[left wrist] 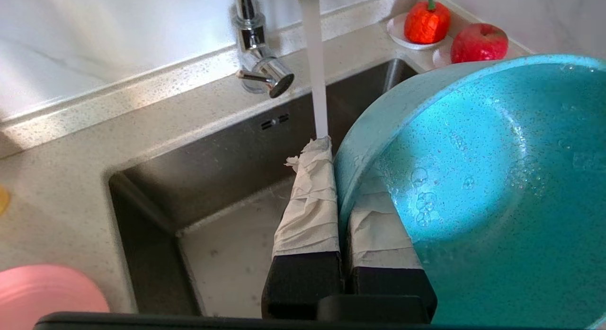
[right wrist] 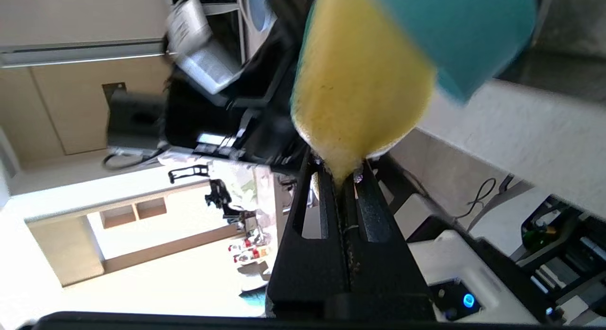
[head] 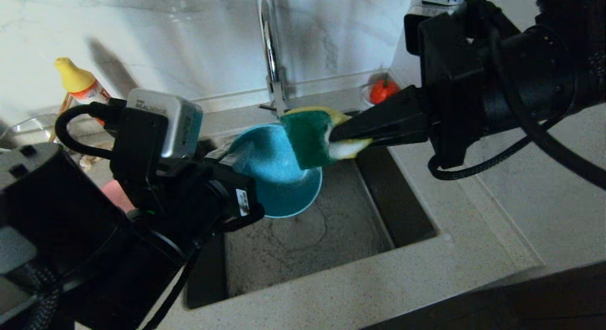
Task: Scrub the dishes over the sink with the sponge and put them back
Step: Wipe the bowl
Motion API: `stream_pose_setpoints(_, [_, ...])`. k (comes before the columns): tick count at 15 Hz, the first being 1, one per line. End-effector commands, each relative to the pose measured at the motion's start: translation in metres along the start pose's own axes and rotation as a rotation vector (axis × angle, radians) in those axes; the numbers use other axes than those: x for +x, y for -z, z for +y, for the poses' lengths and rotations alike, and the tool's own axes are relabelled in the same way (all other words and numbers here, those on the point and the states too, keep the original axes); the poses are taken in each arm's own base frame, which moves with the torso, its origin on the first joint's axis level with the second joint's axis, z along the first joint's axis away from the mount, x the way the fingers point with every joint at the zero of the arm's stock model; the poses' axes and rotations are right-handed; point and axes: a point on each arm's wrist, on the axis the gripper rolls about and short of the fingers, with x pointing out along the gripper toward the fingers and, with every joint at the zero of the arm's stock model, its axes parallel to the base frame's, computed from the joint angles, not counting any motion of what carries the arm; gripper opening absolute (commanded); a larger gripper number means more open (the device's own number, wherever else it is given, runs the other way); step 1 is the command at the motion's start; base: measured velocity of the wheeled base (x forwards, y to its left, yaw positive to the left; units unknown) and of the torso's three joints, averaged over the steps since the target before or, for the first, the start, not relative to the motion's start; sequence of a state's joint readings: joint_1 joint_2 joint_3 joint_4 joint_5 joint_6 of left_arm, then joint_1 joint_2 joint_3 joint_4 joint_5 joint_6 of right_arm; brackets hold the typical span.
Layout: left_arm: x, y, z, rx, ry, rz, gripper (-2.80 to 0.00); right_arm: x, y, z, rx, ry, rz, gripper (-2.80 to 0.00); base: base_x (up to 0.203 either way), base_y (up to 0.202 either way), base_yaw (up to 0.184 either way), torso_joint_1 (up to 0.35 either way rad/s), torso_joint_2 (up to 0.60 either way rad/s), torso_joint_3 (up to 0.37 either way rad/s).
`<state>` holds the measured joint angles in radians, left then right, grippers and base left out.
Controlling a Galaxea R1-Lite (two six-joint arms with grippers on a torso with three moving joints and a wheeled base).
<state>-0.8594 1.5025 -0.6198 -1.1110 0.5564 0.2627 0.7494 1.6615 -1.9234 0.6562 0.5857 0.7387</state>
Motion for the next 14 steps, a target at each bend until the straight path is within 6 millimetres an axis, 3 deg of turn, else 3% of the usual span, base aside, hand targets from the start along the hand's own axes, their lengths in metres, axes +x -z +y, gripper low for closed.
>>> stream_pose_setpoints(1, [0.004,0.001,-0.002,0.000,-0.010,0.002,-2.80,-0.015,0.006,0.010,-0.011,-0.020,-0.010,-2.80,0.000,0.000,0.000,0.000,0.00,0.000])
stream_pose_setpoints(10, [0.013,0.014,0.010,-0.013,-0.126,0.057,-2.80,-0.052,0.021,0.025,-0.029,-0.035,-0.036,-2.80,0.000,0.000,0.000,0.000,0.00,0.000])
stream_pose_setpoints(14, [0.006,0.044,0.029,0.013,-0.190,0.161,-2.80,-0.062,0.026,0.018,0.003,0.014,-0.038,-2.80,0.000,0.000,0.000,0.000,0.00,0.000])
